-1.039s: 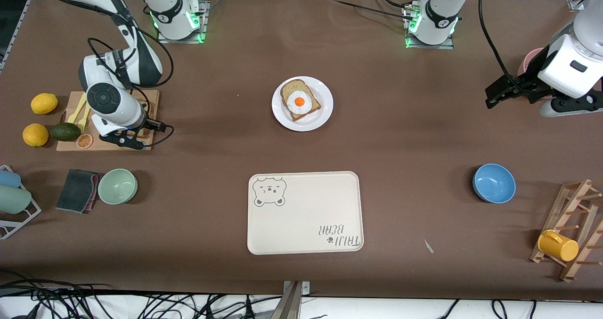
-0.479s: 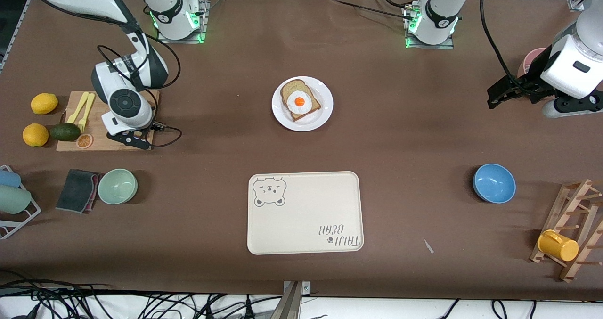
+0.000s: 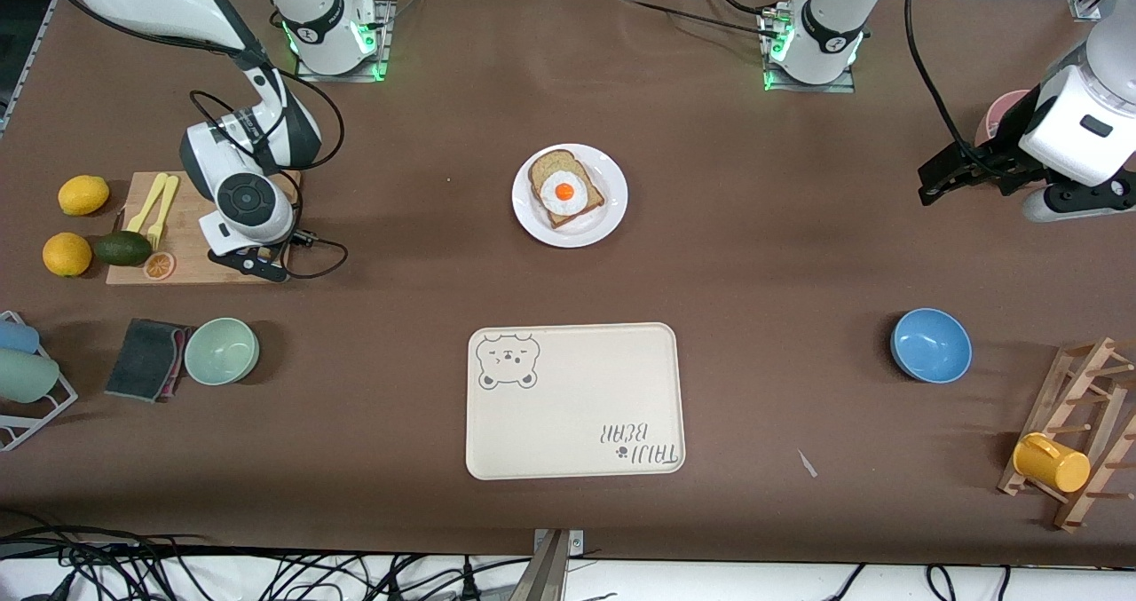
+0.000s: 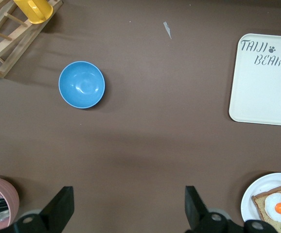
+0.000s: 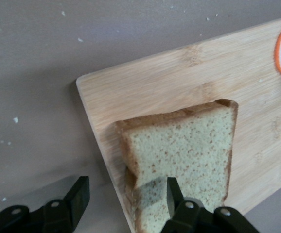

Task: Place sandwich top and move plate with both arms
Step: 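Close the right gripper on the bread slice edge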

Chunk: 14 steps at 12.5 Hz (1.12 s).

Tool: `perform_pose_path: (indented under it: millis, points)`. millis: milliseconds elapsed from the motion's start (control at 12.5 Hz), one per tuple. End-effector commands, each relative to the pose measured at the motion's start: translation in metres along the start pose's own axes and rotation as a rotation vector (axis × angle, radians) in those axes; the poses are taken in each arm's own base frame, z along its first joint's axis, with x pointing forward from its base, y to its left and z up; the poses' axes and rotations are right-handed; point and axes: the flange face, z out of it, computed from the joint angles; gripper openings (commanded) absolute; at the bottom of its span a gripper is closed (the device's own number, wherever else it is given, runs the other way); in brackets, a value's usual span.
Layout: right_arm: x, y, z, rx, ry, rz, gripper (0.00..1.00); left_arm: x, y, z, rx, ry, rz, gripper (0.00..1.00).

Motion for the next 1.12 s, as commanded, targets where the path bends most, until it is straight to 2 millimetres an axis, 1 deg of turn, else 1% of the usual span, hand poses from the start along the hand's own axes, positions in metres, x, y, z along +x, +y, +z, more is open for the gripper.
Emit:
perform_pose_path:
  millis: [0, 240, 479, 719, 959, 1039]
  points:
    - [-0.007, 0.002, -0.015, -0.031, 0.018, 0.007, 0.65, -0.001, -0.002, -0.008, 0.017, 0.006, -0.01, 1.0]
    - [-0.01, 0.003, -0.013, -0.042, 0.007, 0.004, 0.64, -0.002, 0.0, -0.009, 0.016, 0.008, -0.009, 1.0]
    - [-0.011, 0.002, -0.008, -0.045, -0.003, 0.001, 0.54, -0.002, 0.003, -0.009, 0.015, 0.007, -0.003, 1.0]
    - [-0.011, 0.003, 0.0, -0.046, -0.021, 0.002, 0.53, -0.004, 0.007, -0.009, 0.016, 0.009, 0.005, 1.0]
    - [-0.013, 0.007, 0.0, -0.071, -0.039, 0.006, 0.49, -0.004, 0.008, -0.009, 0.014, 0.009, 0.005, 1.0]
    - [-0.014, 0.007, 0.001, -0.074, -0.041, 0.004, 0.45, -0.005, 0.01, -0.01, 0.014, 0.011, 0.01, 1.0]
